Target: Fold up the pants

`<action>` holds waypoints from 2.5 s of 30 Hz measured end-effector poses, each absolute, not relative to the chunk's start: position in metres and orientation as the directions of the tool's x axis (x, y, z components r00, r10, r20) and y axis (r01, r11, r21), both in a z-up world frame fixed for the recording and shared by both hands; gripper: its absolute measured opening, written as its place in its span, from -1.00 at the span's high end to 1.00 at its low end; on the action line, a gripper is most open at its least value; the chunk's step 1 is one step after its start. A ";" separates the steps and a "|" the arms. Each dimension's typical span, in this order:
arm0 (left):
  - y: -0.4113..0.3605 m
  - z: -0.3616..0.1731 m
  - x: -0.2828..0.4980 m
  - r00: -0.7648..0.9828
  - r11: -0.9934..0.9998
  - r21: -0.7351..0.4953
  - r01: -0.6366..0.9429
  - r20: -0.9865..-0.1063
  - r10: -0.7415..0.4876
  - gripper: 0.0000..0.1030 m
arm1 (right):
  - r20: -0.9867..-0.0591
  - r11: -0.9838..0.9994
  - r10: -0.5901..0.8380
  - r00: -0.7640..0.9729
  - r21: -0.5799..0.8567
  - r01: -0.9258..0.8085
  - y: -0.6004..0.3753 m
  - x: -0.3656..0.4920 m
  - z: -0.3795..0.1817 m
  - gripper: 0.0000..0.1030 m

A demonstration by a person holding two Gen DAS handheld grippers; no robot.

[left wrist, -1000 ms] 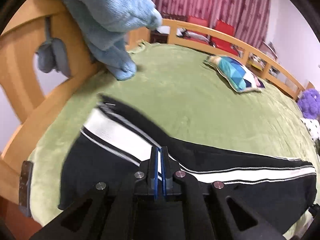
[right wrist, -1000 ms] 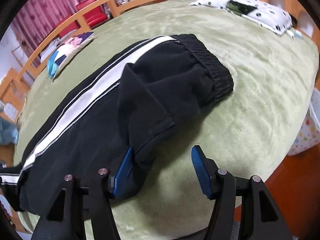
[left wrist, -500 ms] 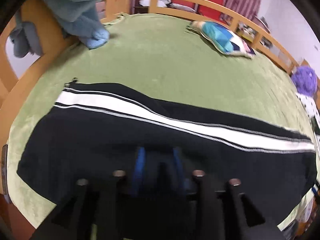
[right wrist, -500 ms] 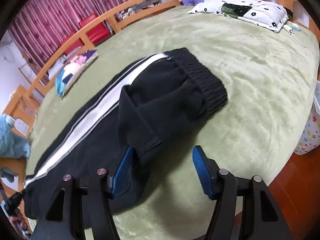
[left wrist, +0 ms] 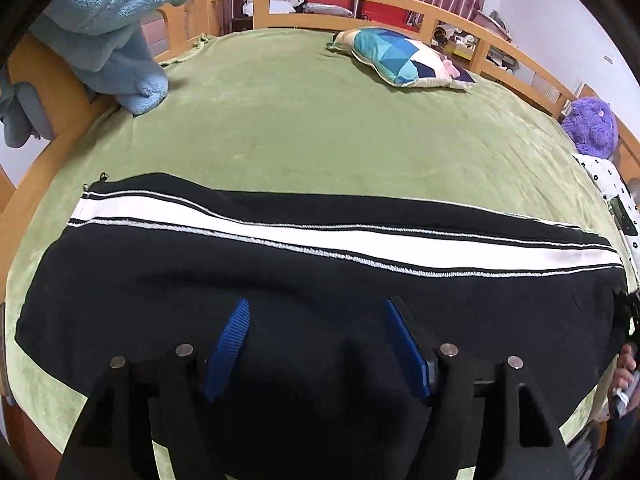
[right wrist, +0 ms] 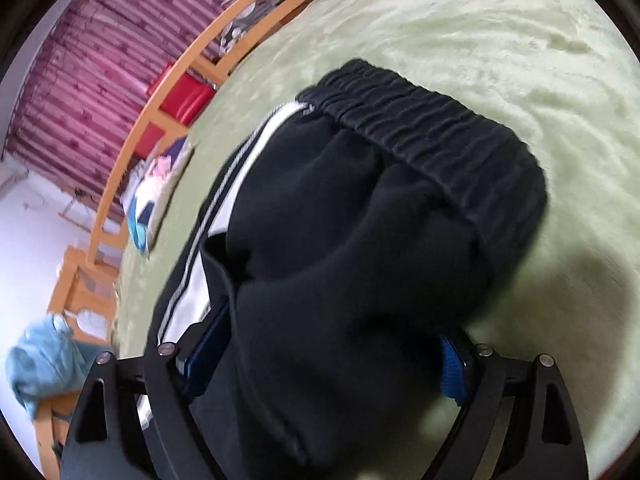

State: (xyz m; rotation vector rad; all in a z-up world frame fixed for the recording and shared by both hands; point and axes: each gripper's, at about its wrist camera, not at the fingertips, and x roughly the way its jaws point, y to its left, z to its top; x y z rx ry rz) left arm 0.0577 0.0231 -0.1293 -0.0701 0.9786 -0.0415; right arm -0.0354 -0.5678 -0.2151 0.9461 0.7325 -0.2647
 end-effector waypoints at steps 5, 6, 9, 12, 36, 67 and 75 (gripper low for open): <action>0.015 -0.134 0.058 0.552 0.998 -0.067 -0.015 -0.833 -0.047 -0.32 | -0.609 0.598 0.003 0.793 0.637 0.487 -0.582 -0.026 -0.198 0.55; 0.014 -0.134 0.059 0.548 0.997 -0.072 -0.017 -0.835 -0.051 -0.32 | -0.590 0.604 -0.021 0.807 0.636 0.480 -0.585 -0.027 -0.189 0.58; 0.010 -0.131 0.058 0.556 0.997 -0.071 -0.009 -0.830 -0.054 -0.32 | -0.558 0.646 -0.068 0.827 0.607 0.463 -0.602 -0.030 -0.165 0.61; 0.009 -0.126 0.056 0.569 0.998 -0.056 0.008 -0.821 -0.050 -0.32 | -0.560 0.648 -0.164 0.812 0.560 0.516 -0.637 -0.044 -0.148 0.61; 0.139 -0.131 0.141 0.603 0.995 -0.094 -0.023 -0.795 -0.061 -0.28 | -0.763 0.750 -0.378 0.524 0.079 0.657 -0.572 -0.101 -0.115 -0.16; 0.174 -0.128 0.140 0.595 0.990 -0.130 -0.050 -0.800 -0.075 0.00 | -0.882 0.874 -0.165 0.441 0.076 0.480 -0.452 -0.008 -0.194 -0.17; 0.188 -0.123 0.050 0.590 0.973 -0.225 -0.044 -0.792 -0.157 -0.09 | -0.844 0.895 -0.127 0.521 0.130 0.428 -0.424 -0.024 -0.167 -0.17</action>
